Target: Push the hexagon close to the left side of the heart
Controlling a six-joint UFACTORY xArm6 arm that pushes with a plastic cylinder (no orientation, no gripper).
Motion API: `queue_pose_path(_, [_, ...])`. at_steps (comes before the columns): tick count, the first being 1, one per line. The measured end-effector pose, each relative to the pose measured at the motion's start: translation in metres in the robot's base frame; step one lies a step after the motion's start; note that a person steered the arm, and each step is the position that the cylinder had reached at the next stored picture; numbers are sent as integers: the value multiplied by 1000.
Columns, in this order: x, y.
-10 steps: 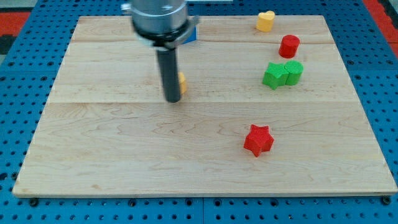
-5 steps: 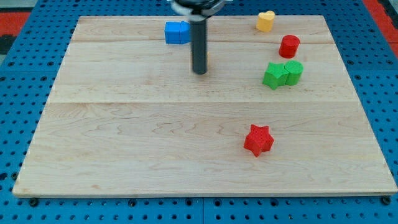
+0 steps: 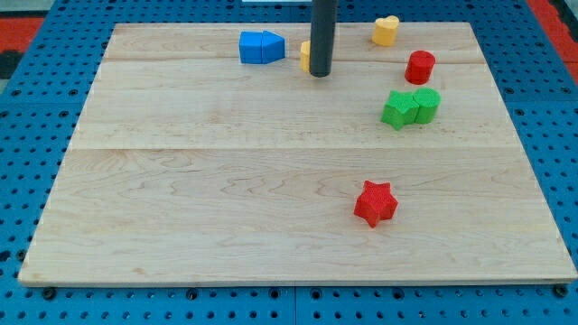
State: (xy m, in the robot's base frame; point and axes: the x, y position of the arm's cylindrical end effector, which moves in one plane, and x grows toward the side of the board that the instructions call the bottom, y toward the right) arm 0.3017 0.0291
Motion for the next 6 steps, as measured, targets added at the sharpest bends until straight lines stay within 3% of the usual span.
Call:
queue_pose_path(3, [-18, -36])
queue_pose_path(4, [-47, -18])
queue_pose_path(5, [-60, 39])
queue_pose_path(6, [-62, 57])
